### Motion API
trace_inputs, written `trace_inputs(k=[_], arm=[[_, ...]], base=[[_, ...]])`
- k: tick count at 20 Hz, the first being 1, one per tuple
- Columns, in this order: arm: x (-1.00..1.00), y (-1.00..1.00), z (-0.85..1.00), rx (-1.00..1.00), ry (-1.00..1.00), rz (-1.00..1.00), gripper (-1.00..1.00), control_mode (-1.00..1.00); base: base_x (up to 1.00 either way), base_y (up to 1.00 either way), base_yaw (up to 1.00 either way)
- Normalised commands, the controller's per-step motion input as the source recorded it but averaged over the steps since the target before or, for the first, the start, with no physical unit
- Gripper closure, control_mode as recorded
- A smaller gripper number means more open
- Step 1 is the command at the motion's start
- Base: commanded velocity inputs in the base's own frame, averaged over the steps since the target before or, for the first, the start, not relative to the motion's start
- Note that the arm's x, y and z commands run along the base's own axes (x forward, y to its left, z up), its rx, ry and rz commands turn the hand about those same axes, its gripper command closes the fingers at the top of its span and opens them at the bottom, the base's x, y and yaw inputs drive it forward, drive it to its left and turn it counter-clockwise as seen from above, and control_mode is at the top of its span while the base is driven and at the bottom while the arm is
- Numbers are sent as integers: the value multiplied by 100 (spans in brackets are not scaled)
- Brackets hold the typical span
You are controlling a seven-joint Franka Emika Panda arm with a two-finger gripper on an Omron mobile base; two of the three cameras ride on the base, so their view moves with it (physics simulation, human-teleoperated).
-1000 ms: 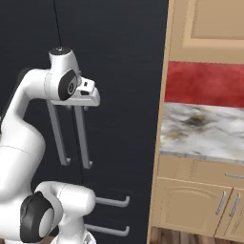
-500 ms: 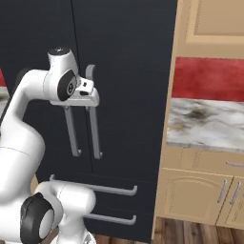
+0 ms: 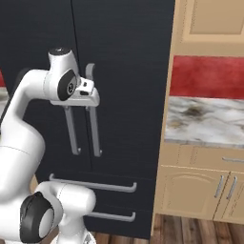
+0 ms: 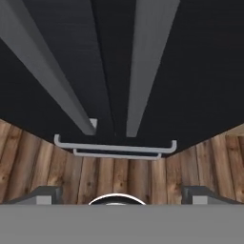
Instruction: Open the fridge, remove the pear, garlic, and fish, and place them on any counter.
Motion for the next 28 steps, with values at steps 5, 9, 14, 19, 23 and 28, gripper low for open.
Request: trace_inputs(k=[5,9,14,19,23,28], arm=[[-15,-1,0,0,-9,0,-100,-100],[8,-16,0,6,-30,0,-100,-100],[36,-2,0,3,-17,0,-100,-100],[56,0,-1,0,-1,-1,-100,-100],[63,0,0,0,0,-5,-100,-100],[58,0,-11,0,-2,-5,-100,-100]], base=[[-7,0,0],[0,0,0],[0,0,0],[0,0,0],[0,0,0],[0,0,0]])
